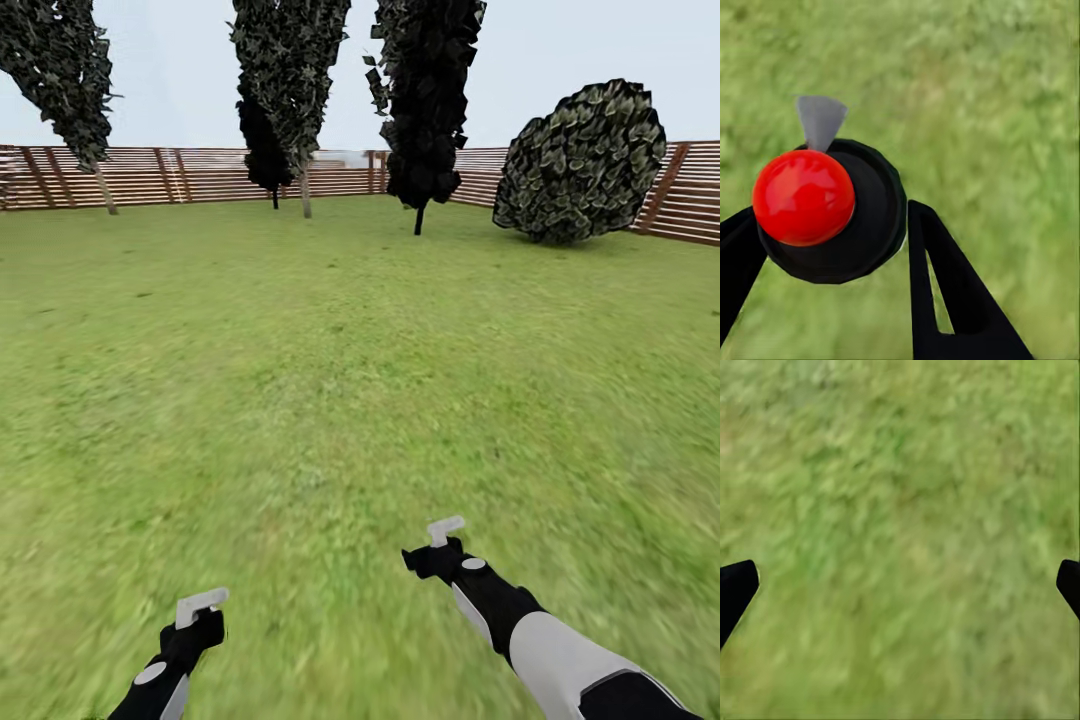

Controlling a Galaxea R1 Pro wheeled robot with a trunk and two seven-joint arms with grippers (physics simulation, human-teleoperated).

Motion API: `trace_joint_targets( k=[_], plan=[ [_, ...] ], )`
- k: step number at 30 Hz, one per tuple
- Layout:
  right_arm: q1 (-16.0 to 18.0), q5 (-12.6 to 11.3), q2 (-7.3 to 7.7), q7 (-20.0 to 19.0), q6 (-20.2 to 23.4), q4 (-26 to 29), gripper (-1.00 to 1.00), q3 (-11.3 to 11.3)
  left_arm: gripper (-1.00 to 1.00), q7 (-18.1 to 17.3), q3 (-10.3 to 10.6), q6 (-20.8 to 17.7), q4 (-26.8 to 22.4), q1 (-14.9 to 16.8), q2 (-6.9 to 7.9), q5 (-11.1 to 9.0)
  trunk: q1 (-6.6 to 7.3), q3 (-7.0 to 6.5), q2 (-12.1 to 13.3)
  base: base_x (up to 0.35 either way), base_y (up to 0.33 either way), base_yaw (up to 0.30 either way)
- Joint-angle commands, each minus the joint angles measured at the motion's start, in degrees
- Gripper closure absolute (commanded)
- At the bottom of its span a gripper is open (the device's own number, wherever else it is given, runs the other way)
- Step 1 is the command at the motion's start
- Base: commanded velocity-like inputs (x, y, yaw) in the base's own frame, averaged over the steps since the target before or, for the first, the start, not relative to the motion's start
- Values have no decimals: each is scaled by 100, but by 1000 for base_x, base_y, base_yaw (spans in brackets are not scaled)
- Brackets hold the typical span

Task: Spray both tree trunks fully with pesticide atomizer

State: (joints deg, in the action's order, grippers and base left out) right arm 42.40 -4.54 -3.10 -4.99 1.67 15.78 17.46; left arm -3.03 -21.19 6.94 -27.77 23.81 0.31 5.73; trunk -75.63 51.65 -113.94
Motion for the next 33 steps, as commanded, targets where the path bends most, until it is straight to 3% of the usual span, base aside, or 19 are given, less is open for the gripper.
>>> trace_joint_targets(
  k=[1, 33],
  plan=[
    [4, -47, 3, -2, 18, 4, -100, 29, 100, -31, -45, 25, 5, 4, -5, 59, -1, 4, -2, 204, 278, 279],
    [5, -47, 3, -2, 18, 4, -100, 29, 100, -31, -46, 18, 9, 5, -5, 59, -1, 4, -2, 207, 273, 279]
  ],
)
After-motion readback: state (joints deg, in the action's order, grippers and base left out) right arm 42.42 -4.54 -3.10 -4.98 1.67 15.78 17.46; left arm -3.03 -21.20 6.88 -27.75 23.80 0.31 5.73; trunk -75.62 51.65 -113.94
